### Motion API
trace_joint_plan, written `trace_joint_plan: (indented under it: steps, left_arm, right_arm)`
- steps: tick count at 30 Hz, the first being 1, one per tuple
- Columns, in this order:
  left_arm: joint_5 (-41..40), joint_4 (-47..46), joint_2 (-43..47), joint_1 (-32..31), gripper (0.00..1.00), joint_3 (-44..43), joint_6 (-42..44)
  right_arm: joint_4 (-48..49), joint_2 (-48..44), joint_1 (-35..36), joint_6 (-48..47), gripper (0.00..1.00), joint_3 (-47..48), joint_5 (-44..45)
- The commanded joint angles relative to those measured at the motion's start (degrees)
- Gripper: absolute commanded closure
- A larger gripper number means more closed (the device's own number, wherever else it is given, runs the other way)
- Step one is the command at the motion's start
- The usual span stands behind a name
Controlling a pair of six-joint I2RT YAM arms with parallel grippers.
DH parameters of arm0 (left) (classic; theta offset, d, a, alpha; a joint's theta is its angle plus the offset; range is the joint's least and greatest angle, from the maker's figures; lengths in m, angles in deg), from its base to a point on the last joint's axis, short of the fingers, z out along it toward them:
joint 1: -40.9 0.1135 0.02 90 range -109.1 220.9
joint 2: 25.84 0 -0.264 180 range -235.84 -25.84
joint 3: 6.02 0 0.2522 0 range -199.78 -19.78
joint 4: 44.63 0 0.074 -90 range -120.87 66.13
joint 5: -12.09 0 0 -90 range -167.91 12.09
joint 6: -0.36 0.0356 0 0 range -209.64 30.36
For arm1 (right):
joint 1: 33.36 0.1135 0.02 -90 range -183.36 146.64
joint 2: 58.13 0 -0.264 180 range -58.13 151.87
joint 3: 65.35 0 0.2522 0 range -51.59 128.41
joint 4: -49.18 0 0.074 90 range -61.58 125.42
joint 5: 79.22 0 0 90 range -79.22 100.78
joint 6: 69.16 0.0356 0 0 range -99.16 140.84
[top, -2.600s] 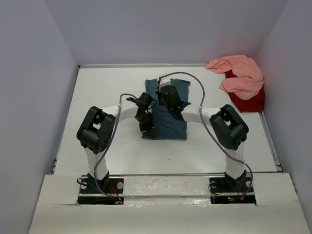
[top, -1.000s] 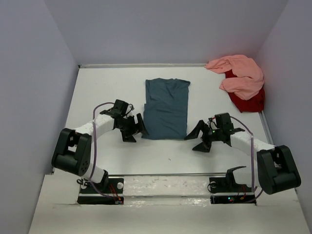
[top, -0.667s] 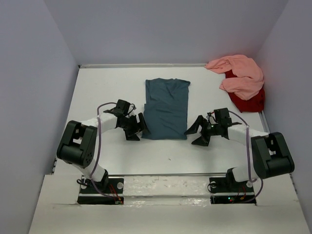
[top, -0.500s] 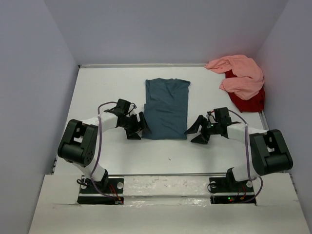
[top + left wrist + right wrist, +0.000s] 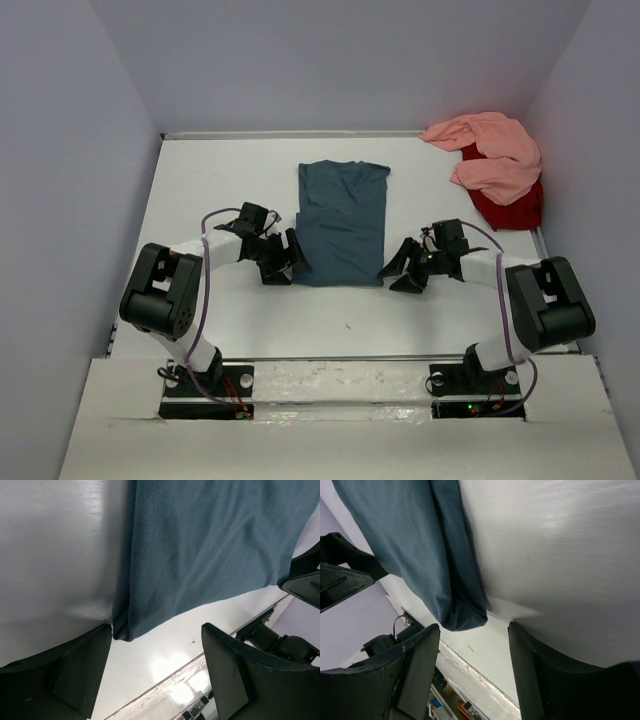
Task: Fold and stack the t-shirts
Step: Grab one side of the 2/3 rectangular tshirt with both arms
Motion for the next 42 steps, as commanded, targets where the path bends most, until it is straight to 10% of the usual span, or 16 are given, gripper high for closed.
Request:
trace_joint_plan:
  steps: [1,33,42]
  left_arm:
    - [-4.21,0.38,-2.22,-0.14,0.14,0.73,1.74]
    - [-3.95,1.52,-5.03,-0.14,0.25,0.20,2.26]
    - [-2.63,1.61,-5.56,-0.14,0.55,0.56,2.88]
  right_arm:
    - [1.72,3.07,2.81,-1.59,0.36,3.72,3.04]
    - [-6.19,-0.26,4.05,-3.26,0.49,2.93,6.64]
    - [-4.96,1.32,4.05,-2.91,0.53,2.05,6.38]
